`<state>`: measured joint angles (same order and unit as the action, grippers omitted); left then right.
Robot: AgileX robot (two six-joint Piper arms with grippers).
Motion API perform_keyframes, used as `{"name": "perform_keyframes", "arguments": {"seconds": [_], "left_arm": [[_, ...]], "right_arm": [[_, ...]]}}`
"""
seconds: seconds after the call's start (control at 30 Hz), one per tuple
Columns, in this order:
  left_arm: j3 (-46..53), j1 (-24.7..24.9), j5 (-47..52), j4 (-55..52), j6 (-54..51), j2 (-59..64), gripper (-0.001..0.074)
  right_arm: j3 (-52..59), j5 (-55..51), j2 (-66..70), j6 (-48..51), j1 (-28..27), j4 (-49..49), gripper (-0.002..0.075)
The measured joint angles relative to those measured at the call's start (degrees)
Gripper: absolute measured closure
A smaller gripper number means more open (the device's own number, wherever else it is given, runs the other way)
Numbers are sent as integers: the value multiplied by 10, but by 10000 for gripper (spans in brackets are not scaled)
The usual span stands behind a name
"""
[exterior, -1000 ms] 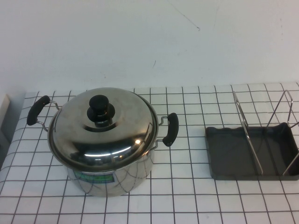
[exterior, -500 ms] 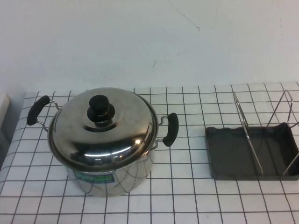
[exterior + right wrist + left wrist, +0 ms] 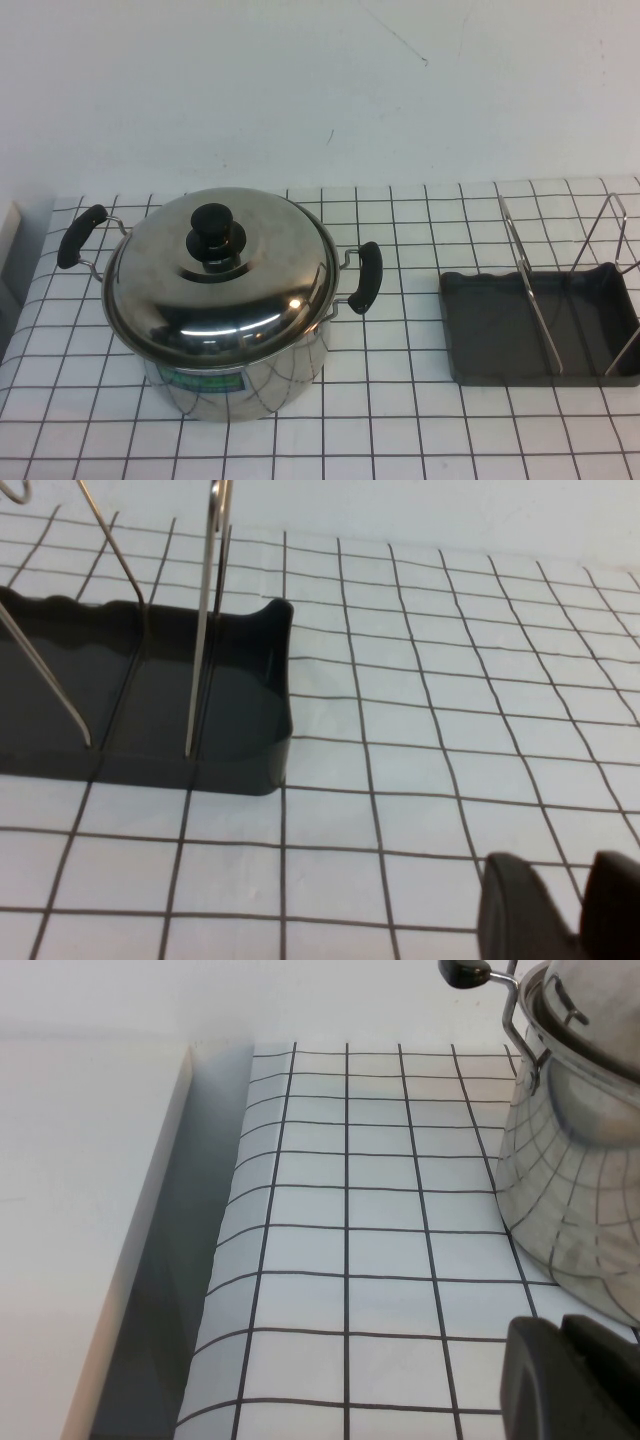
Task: Put pot lid on rack
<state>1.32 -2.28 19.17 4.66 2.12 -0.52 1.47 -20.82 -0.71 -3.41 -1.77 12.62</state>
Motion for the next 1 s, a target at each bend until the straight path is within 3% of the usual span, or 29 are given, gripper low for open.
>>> {"name": "perform_keyframes", "arguments": {"seconds": [0.67,0.83,1.0], "left_arm": [[1,0,-18,-1,0,0,738],[2,0,-129,-3,0,0,738],[2,0,-338,-3,0,0,738]], "right_arm": [[1,23,0,0,0,16,572],[1,141,0,0,0,79,572],[1,360,0,0,0,136,572]]}}
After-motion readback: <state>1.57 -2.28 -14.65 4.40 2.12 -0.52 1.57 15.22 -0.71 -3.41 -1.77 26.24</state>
